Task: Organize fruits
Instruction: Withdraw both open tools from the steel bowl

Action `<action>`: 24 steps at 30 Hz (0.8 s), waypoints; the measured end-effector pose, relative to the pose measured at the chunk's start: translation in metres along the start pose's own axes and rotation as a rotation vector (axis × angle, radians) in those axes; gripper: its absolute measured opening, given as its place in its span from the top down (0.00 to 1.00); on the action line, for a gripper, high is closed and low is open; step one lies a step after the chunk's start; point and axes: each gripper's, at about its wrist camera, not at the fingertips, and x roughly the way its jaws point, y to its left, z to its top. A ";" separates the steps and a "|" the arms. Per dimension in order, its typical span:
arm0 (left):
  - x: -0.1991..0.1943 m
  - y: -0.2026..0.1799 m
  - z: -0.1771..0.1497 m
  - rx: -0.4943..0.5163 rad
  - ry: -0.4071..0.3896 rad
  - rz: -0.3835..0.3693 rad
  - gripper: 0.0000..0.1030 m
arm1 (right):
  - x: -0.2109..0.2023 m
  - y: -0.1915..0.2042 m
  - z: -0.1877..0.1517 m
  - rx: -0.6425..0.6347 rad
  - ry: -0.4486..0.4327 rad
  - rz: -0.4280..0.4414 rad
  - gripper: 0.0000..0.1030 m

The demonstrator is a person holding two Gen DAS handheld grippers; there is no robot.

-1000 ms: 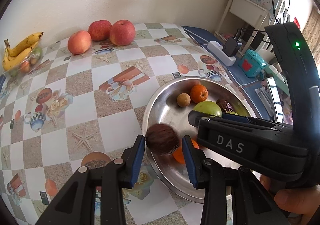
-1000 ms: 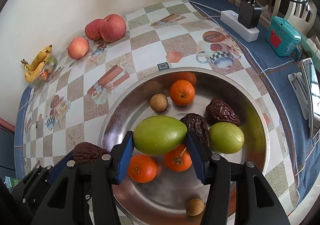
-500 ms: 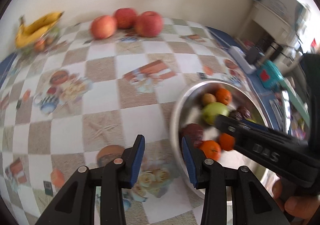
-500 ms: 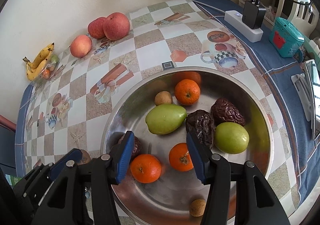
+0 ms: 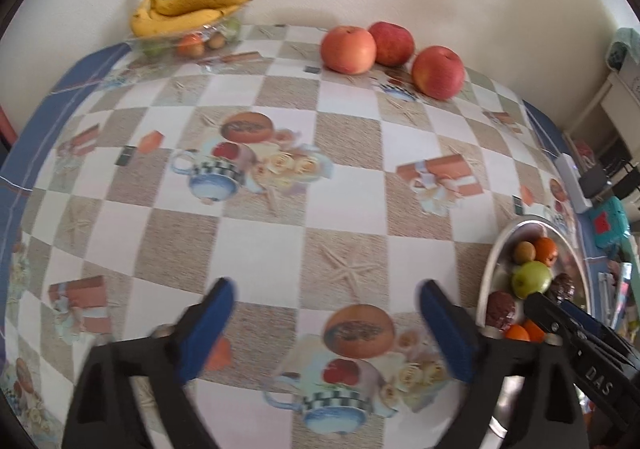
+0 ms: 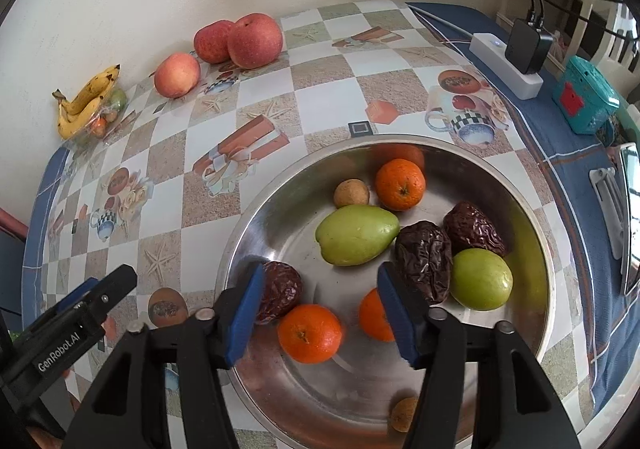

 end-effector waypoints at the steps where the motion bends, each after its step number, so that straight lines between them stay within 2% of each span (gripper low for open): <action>1: -0.001 0.002 0.000 0.001 -0.011 0.013 0.00 | 0.000 0.002 -0.001 -0.011 -0.001 -0.004 0.33; 4: -0.005 0.006 0.000 0.010 -0.031 0.057 0.00 | 0.000 0.008 -0.003 -0.034 0.000 -0.006 0.28; 5: -0.006 0.008 0.000 0.014 -0.038 0.073 0.00 | 0.000 0.010 -0.004 -0.040 -0.001 -0.006 0.18; 7: -0.006 0.010 -0.001 0.022 -0.045 0.100 0.00 | -0.002 0.012 -0.006 -0.050 -0.012 -0.011 0.08; 17: -0.007 0.016 -0.010 0.059 -0.006 0.192 0.00 | -0.009 0.017 -0.014 -0.069 -0.028 -0.036 0.08; 20: -0.020 0.014 -0.016 0.092 -0.028 0.224 0.00 | -0.014 0.017 -0.019 -0.065 -0.029 -0.038 0.08; 24: -0.038 0.015 -0.024 0.082 -0.026 0.325 0.00 | -0.020 0.019 -0.028 -0.062 -0.007 -0.051 0.08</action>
